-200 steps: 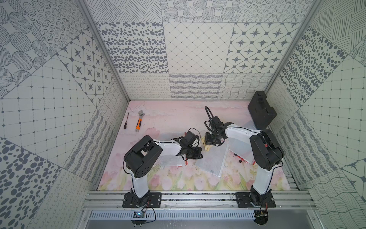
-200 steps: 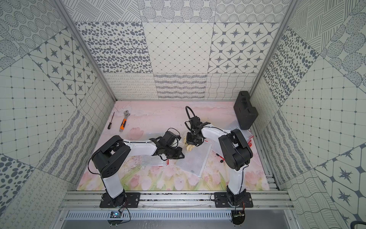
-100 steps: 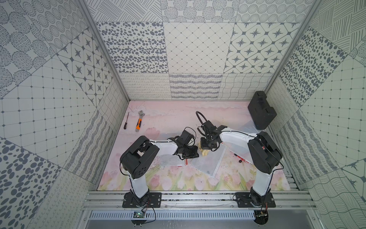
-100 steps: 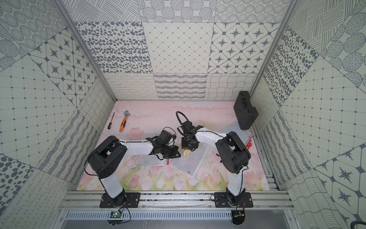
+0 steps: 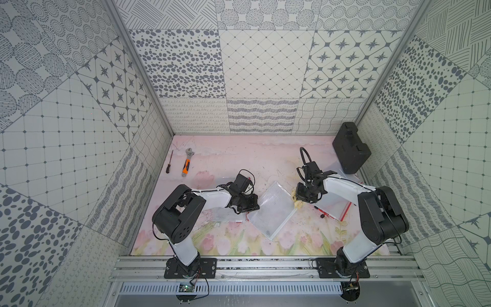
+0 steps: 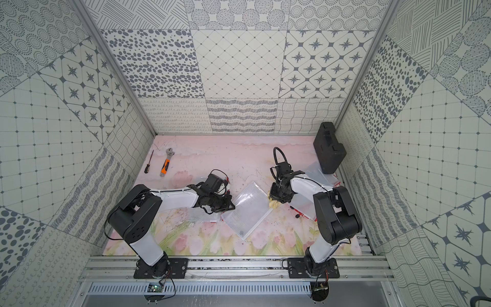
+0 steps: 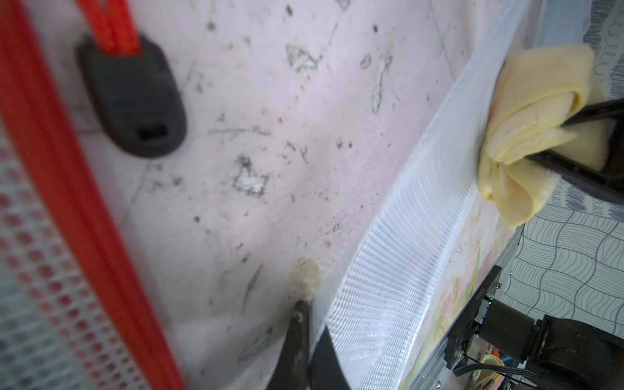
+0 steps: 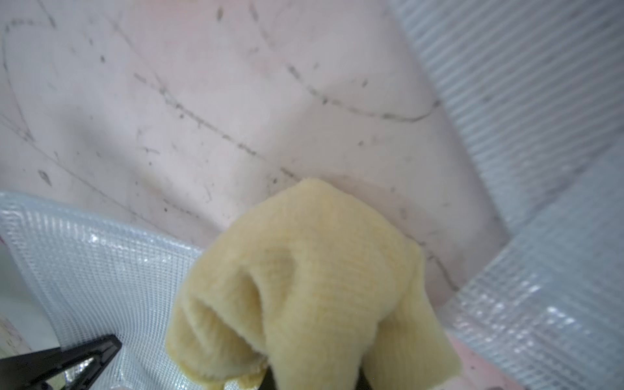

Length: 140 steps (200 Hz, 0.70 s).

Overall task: Wipe the document bag
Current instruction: Wipe the dirt from the document bag.

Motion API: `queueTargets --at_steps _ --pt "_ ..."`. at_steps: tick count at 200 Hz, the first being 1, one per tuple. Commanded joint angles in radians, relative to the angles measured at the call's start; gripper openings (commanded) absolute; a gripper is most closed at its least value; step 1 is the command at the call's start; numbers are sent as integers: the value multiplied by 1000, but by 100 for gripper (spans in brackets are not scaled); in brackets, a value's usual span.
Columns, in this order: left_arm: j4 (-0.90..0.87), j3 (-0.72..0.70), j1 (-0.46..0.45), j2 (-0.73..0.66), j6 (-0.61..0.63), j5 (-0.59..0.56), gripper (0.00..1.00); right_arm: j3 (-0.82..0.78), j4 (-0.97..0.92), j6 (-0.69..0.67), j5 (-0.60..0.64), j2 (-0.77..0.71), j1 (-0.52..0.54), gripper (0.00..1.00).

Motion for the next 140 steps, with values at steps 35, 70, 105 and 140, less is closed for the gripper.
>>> queueTargets --at_steps 35,70,105,140 --pt "-140 25 14 51 -13 -130 0 192 47 195 -104 254 437 0" --pt "-161 41 14 54 -2 -137 0 119 68 204 -112 231 419 0" --pt "-171 31 17 43 6 -149 0 -85 13 103 -74 68 172 0" --pt "-130 22 15 54 -30 -123 0 -99 -55 63 -26 -8 114 0"
